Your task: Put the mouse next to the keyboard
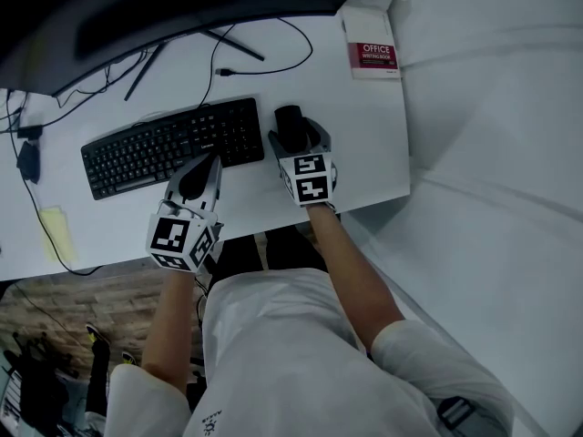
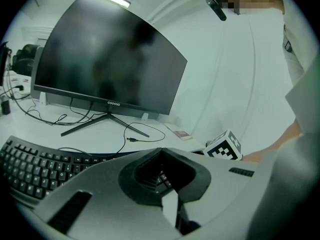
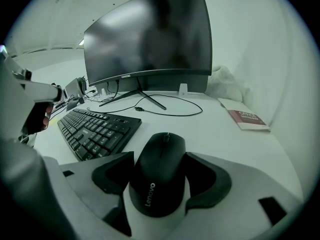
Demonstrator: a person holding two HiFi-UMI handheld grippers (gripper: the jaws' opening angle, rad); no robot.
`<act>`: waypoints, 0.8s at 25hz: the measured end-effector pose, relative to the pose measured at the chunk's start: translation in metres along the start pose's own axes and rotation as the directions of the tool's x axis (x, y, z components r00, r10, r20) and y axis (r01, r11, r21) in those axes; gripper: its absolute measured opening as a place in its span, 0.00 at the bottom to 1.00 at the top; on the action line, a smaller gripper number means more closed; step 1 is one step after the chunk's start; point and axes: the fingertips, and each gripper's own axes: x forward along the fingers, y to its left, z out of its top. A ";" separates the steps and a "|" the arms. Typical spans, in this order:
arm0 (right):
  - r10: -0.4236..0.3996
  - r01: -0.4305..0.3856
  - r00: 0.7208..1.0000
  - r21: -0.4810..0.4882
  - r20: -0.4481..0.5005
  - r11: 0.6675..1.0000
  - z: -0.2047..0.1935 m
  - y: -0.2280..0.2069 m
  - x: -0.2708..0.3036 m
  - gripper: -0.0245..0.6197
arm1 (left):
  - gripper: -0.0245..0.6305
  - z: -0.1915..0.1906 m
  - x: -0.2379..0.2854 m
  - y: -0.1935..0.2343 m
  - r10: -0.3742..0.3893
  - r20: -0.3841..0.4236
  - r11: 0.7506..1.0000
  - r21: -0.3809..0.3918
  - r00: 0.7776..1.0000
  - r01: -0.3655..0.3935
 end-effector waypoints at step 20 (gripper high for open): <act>0.033 -0.033 0.999 0.016 0.003 0.999 0.005 0.003 -0.014 0.55 | 0.05 0.013 -0.010 -0.016 -0.018 0.010 0.999 0.043 1.000 0.017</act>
